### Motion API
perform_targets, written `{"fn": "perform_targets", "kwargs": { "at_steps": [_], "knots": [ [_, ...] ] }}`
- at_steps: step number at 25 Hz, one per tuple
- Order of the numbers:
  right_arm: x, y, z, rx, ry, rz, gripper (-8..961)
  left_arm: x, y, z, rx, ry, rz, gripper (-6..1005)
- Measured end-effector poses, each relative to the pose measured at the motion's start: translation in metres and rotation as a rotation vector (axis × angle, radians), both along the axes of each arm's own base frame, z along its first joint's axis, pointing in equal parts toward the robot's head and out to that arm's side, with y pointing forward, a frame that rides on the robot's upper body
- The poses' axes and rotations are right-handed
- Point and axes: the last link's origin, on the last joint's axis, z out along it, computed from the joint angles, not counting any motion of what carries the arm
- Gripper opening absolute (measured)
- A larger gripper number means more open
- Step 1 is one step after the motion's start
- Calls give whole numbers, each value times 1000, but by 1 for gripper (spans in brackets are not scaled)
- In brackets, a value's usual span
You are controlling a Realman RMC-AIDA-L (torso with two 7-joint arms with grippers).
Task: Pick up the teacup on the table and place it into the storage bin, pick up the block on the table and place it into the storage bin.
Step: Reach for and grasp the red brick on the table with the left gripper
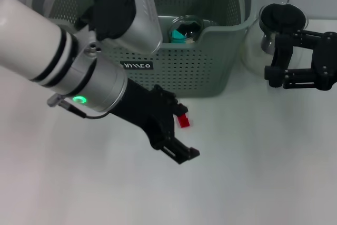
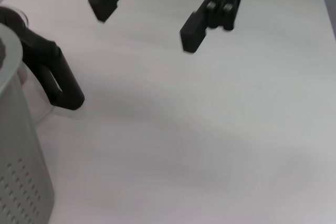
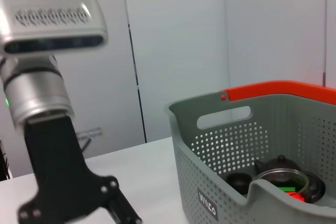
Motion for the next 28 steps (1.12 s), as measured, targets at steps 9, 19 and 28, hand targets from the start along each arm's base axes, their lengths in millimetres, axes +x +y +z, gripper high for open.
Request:
{"fn": "perform_targets", "kwargs": {
  "at_steps": [9, 19, 28],
  "knots": [
    [1, 0, 2, 2, -1, -4, 928, -11, 18, -29, 10, 44, 42, 951],
    [4, -1, 2, 0, -4, -13, 927, -18, 24, -49, 19, 152, -119, 952],
    [5, -2, 2, -7, 3, -31, 927, -19, 31, -74, 51, 236, -184, 951]
  ]
}}
